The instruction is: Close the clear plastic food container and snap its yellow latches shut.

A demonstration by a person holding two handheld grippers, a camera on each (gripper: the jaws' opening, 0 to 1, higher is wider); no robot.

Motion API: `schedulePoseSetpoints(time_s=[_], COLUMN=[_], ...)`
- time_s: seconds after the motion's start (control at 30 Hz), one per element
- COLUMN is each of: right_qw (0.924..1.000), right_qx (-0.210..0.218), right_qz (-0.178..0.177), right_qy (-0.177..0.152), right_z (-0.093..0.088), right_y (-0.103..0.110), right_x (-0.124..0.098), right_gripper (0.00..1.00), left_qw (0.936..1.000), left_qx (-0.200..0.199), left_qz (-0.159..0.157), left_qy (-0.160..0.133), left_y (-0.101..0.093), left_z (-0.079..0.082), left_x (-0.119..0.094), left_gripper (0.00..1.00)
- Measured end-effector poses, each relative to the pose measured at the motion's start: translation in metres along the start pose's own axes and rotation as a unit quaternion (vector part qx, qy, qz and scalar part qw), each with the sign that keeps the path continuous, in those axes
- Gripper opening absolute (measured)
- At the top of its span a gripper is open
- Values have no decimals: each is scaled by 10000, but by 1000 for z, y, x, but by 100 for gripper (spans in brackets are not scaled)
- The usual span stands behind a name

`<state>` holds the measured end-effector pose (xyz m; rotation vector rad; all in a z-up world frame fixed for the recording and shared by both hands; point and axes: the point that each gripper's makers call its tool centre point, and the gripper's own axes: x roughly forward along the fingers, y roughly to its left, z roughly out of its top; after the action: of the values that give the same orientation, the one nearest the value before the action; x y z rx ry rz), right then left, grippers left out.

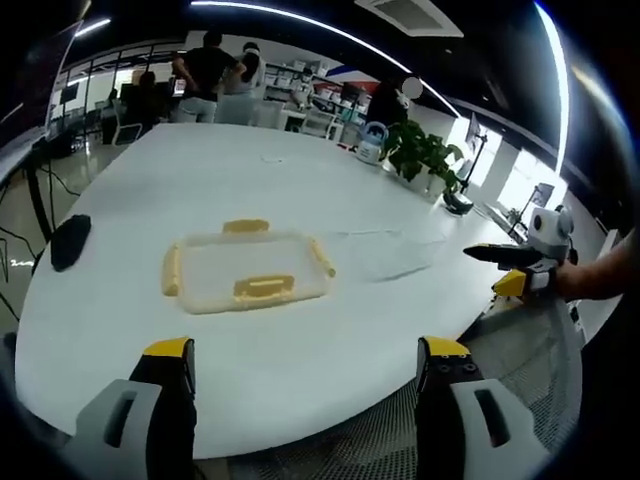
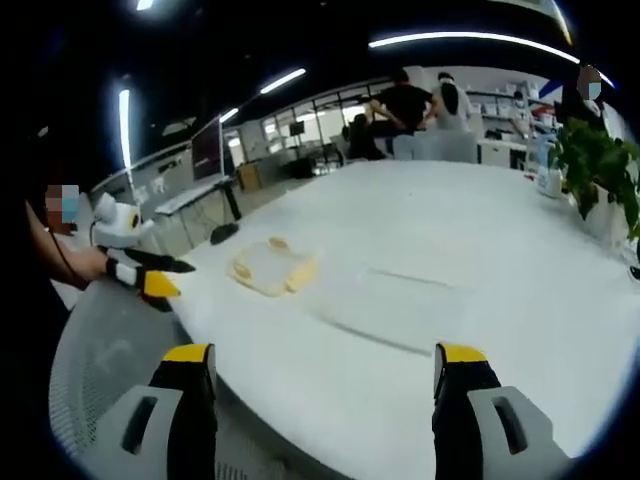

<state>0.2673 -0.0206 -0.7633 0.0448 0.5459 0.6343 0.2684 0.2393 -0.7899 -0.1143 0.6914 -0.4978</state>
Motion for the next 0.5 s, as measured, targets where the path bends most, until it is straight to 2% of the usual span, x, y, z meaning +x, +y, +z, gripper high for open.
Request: schedulePoseSetpoints(time_s=[0.17,0.3,0.5], right_qw=[9999,9998,9997], right_qx=[-98,-120,-187], right_qz=[27,18,30], right_qy=[-135,-126,-129], right_z=[13,11,14], right_y=[2,2,3], right_x=[2,2,2], right_gripper=[90,90,88], left_qw=[10000,10000,9998], left_qx=[16,12,151], left_qz=[-26,-23,-89], left_qy=[9,-38,15], left_y=[1,2,-1], left_z=[1,7,6], left_x=[0,1,4], left_gripper=[92,92,91])
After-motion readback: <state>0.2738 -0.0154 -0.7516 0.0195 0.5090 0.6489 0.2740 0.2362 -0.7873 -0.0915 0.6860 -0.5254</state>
